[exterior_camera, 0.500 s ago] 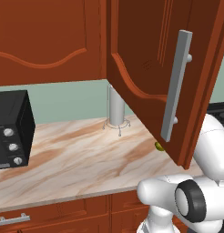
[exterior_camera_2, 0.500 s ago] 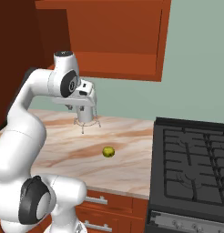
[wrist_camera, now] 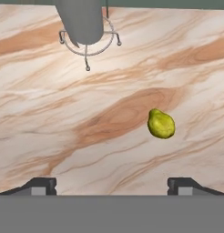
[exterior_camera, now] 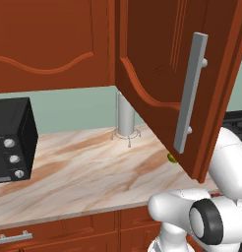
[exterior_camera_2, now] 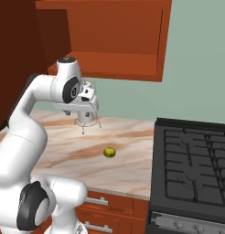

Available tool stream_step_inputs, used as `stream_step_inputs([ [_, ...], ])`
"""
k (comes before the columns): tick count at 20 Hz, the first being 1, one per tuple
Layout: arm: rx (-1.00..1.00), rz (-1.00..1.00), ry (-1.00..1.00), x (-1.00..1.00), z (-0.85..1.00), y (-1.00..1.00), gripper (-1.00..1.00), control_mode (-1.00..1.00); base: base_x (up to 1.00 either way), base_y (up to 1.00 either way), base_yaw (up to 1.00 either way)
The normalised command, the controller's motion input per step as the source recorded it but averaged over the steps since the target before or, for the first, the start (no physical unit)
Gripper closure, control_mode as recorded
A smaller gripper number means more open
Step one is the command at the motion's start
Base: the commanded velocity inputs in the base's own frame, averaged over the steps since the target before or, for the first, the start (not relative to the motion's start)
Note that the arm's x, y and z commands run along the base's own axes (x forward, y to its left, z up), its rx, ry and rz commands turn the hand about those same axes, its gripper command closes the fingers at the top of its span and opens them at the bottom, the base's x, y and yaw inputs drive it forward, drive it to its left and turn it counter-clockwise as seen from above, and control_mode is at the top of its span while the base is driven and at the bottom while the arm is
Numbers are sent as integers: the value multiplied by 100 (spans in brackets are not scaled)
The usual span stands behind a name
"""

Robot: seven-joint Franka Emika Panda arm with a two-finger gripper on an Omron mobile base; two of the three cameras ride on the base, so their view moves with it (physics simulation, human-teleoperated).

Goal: Pick the pear from the counter and place it in the cabinet. Then close the cabinet.

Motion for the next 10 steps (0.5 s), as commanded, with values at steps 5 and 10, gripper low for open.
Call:
stream_step_inputs([
  [5,0,4,0,-12,-34,-38,-100,-100,0,0,0],
  [10,1,1,0,0,-33,-59,-100,-100,0,0,0],
])
